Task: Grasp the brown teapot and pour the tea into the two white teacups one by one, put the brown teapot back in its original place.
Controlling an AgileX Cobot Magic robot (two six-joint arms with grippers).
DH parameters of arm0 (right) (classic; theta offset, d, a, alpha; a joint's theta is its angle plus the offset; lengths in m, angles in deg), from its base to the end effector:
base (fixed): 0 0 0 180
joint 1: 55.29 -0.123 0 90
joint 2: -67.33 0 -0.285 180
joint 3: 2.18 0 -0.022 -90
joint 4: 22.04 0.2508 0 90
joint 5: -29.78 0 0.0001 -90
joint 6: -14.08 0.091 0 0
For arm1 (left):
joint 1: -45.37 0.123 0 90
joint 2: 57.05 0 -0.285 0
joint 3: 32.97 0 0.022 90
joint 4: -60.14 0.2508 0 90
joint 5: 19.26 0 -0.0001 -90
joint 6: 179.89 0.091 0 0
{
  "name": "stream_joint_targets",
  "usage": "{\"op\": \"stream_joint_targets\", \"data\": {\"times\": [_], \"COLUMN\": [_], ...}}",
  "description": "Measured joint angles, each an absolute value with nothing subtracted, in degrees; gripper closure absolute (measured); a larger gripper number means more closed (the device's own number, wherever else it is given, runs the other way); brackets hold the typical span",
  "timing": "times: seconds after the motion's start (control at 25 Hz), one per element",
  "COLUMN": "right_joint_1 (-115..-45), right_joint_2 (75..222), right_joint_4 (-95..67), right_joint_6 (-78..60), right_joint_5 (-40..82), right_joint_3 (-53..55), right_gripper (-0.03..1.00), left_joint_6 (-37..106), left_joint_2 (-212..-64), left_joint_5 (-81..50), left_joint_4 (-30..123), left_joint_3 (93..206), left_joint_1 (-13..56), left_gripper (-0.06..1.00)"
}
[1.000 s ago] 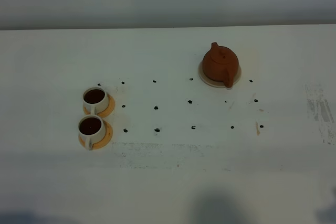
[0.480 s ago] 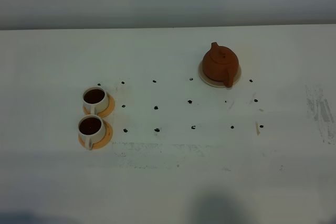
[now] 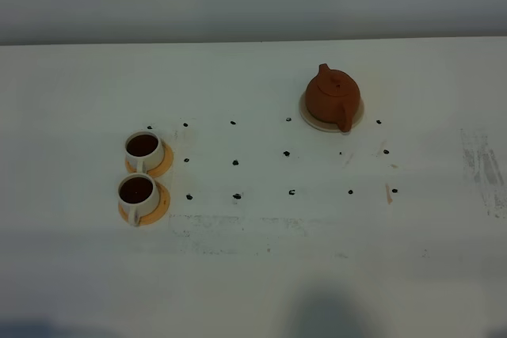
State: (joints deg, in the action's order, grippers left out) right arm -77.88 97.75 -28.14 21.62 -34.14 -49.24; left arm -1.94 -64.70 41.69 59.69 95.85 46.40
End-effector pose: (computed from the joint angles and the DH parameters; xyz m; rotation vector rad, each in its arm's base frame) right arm 0.0503 0.0115 0.2724 -0.3387 2.4387 0.0908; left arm -0.0003 -0.0006 0.2643 -0.0560 2.0898 -0.0203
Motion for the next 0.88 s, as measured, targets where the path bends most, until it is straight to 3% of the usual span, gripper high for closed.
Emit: {"op": "stream_joint_targets", "data": {"times": [0.56, 0.88], "right_joint_1": [-59.12, -57.68], "right_joint_2": [92.14, 83.99], "right_joint_4": [-28.25, -28.4], "right_joint_6": [21.5, 21.5], "right_joint_5": [-34.15, -34.08], "right_joint_3": [-49.24, -49.24], "right_gripper": [0.77, 0.77], "left_joint_6": [-1.94, -1.94], "left_joint_2": [-64.7, -64.7], "left_joint_5": [41.69, 41.69], "left_joint_4": [59.69, 59.69], "left_joint_3": [95.85, 95.85], "left_joint_1": [46.4, 46.4], "left_gripper": [0.38, 0.38]}}
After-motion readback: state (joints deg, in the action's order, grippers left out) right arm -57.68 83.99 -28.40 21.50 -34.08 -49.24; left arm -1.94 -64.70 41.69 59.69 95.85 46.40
